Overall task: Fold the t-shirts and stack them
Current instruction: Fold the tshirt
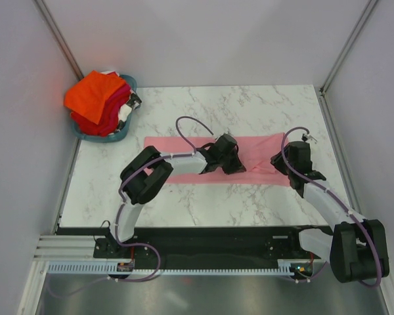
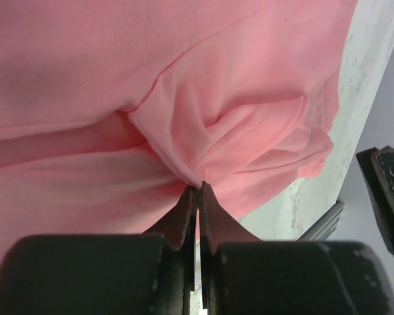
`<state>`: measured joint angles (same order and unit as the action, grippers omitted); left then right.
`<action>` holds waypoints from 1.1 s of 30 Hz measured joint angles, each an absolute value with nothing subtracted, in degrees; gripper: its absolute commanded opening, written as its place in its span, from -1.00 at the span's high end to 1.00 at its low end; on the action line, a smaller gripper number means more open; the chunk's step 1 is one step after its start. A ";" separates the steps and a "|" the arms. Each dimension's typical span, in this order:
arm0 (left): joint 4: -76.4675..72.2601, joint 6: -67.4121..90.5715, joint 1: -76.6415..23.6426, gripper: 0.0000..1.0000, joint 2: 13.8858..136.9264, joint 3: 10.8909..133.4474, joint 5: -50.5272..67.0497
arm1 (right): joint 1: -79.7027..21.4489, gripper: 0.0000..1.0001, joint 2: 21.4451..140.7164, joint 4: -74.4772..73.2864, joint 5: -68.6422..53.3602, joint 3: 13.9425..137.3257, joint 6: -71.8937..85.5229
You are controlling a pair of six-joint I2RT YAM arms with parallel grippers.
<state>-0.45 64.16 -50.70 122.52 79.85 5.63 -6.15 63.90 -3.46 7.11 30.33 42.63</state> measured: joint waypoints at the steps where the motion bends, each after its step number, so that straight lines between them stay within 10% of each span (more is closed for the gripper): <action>1: -0.34 63.37 -50.70 0.95 121.86 79.15 5.61 | -6.15 0.21 63.92 -3.42 7.07 30.22 42.50; 33: 1.69 49.10 -45.91 0.95 115.77 72.97 17.17 | -6.15 -0.01 66.96 -2.59 3.51 29.56 37.56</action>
